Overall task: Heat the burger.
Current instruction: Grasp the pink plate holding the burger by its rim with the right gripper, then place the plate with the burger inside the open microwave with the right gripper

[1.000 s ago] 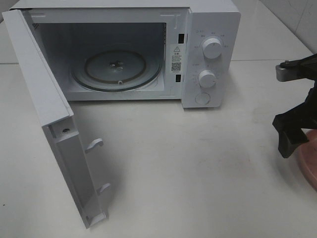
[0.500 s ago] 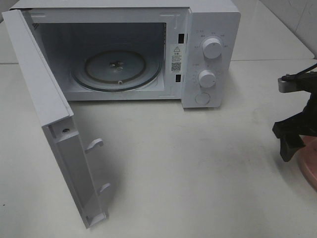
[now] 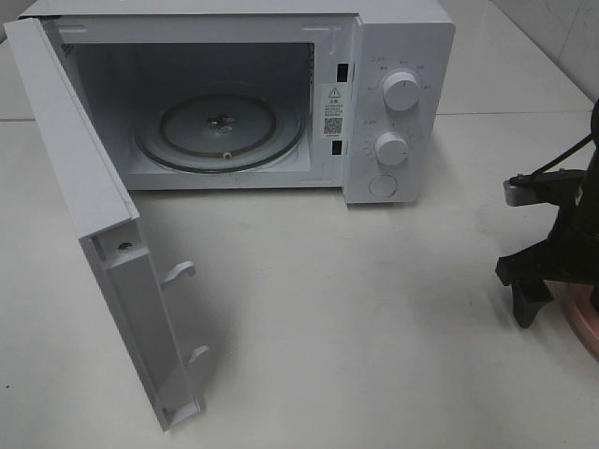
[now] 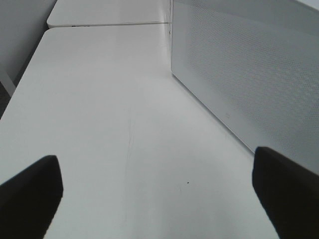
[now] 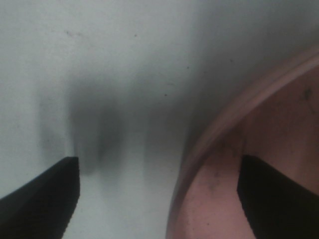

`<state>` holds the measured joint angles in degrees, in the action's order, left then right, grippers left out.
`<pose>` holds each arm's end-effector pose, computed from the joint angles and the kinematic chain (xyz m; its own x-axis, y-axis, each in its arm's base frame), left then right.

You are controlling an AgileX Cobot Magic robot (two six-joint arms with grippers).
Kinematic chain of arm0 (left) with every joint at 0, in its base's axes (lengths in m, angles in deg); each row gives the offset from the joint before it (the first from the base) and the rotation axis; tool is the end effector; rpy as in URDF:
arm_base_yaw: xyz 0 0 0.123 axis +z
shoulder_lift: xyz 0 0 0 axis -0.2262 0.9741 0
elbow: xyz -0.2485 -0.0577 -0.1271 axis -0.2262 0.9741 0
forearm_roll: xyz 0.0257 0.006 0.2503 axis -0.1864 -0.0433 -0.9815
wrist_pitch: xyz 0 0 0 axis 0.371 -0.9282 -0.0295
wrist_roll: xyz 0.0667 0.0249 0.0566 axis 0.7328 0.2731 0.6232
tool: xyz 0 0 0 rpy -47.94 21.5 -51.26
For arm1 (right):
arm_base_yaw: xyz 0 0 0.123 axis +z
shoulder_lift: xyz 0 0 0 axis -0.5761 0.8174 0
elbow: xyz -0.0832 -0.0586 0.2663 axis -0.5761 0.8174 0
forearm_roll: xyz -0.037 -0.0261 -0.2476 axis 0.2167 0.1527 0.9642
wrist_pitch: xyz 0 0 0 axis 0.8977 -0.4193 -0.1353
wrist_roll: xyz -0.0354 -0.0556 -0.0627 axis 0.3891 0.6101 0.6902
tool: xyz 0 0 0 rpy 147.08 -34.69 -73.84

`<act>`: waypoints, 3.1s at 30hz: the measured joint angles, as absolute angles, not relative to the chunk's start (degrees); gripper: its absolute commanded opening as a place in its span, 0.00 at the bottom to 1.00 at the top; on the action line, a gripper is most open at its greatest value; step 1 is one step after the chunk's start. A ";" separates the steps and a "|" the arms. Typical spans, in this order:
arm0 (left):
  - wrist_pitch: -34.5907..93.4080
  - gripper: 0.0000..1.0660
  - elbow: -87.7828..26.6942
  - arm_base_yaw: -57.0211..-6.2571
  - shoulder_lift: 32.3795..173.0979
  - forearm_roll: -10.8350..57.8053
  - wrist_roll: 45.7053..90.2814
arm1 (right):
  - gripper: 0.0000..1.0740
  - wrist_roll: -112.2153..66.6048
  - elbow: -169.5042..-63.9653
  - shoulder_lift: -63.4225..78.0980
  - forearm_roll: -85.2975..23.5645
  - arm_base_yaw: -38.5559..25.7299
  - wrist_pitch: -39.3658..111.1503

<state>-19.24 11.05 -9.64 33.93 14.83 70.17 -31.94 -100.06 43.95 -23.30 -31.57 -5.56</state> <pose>-0.0049 -0.0084 0.2790 -0.4303 0.0255 -0.9023 0.0433 0.9990 0.0076 0.2961 0.0114 0.1191 -0.9953 -0.0845 -0.0482 -0.0805 0.9935 -0.0804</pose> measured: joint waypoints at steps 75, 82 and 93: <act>-19.24 0.92 11.05 -9.64 33.93 14.83 70.17 | 0.00 -58.70 -97.20 31.92 3.68 -15.01 -20.97; -19.24 0.92 11.05 -9.64 33.93 14.83 70.17 | 0.00 -58.87 -97.20 31.75 3.63 -9.62 -22.06; -19.24 0.92 11.05 -9.64 33.93 14.83 70.17 | 0.00 -58.87 -95.99 29.85 4.03 -0.74 -24.13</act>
<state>-19.24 11.05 -9.64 33.93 14.83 70.17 -58.87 -95.99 29.85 4.03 -0.74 -24.13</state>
